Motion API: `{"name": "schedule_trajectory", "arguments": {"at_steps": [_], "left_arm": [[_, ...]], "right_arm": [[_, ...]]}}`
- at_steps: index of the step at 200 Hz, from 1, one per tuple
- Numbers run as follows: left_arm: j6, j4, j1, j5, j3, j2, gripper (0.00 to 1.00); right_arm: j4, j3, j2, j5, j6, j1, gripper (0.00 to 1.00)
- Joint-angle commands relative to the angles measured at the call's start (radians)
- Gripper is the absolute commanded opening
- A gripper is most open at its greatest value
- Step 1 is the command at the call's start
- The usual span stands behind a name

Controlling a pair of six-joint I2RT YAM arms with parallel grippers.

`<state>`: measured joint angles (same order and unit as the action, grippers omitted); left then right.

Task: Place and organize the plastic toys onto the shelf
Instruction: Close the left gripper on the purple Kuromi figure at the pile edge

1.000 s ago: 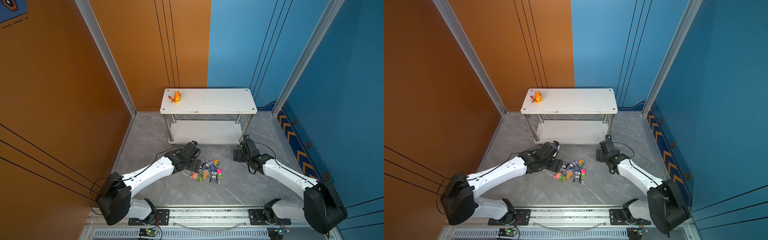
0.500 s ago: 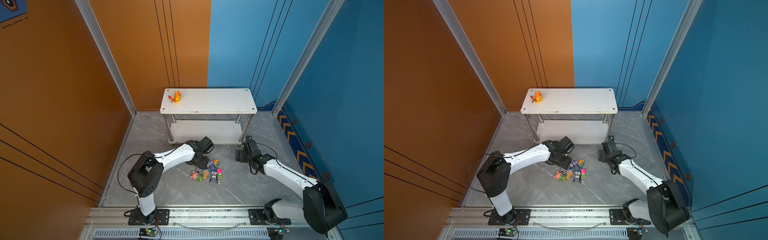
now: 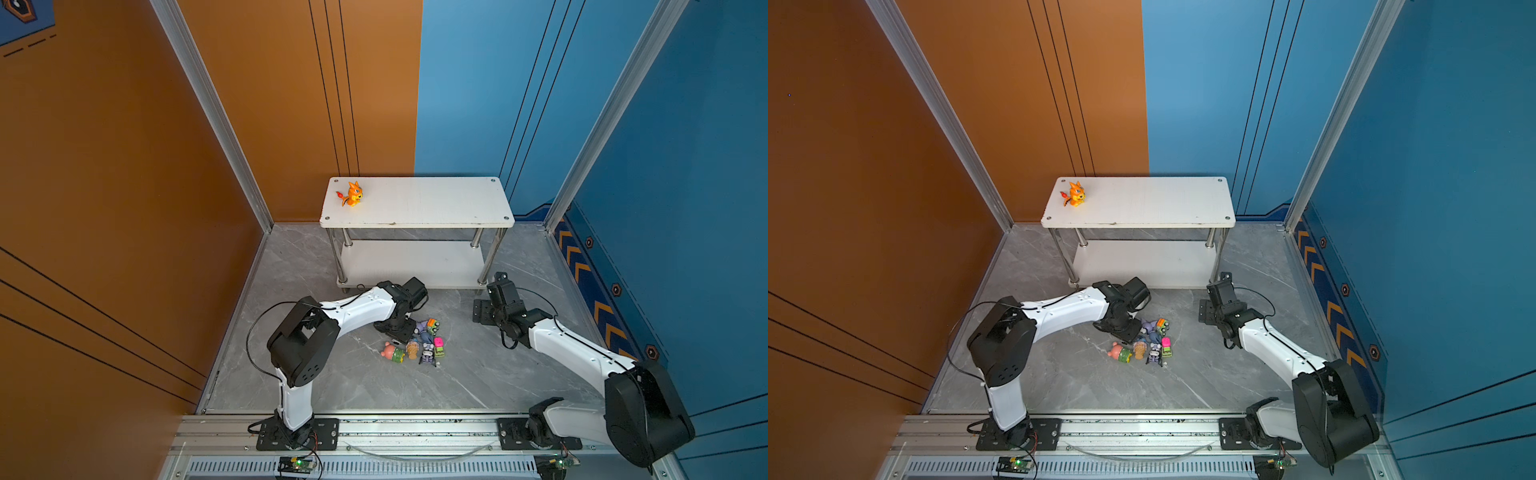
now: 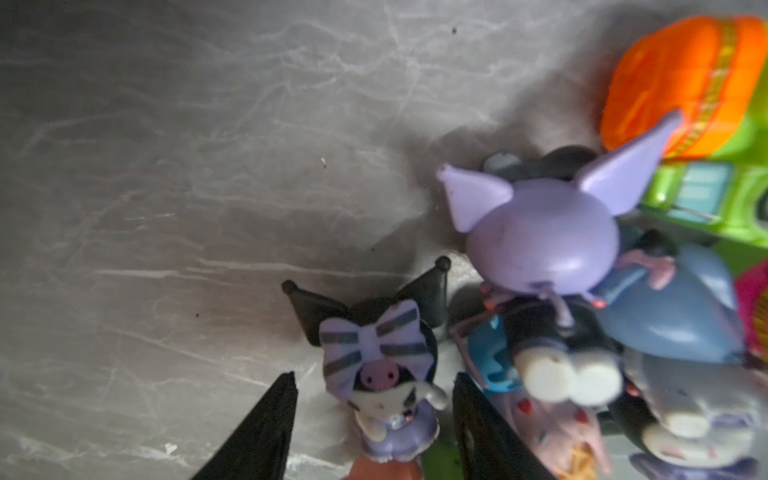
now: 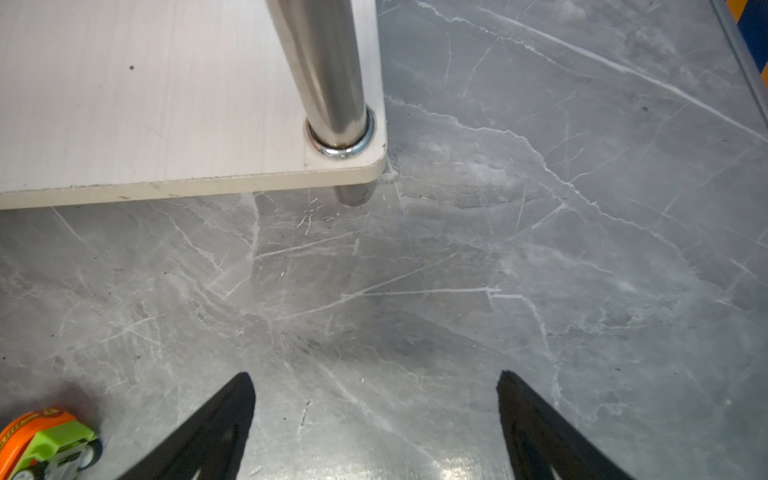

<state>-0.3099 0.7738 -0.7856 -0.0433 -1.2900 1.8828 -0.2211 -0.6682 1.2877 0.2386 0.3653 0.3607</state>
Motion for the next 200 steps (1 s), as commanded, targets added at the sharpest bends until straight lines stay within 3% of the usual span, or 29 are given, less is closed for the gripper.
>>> {"name": "schedule_trajectory", "arguments": {"at_steps": [1,104,141,200], "left_arm": [[0.018,0.028,0.011,0.014,-0.032,0.026,0.60],[0.047,0.018,0.023,0.027,-0.077,0.068,0.55],[0.052,0.019,0.025,0.036,-0.072,0.078,0.42],[0.057,0.018,0.027,0.020,-0.069,0.051,0.32]], "right_arm": [[0.020,0.020,0.009,-0.009,0.020,-0.004,0.93],[0.039,0.036,0.014,-0.015,0.024,-0.006,0.93],[0.042,0.038,0.016,-0.017,0.026,-0.007,0.93],[0.049,0.039,0.026,-0.018,0.027,-0.008,0.93]]}}
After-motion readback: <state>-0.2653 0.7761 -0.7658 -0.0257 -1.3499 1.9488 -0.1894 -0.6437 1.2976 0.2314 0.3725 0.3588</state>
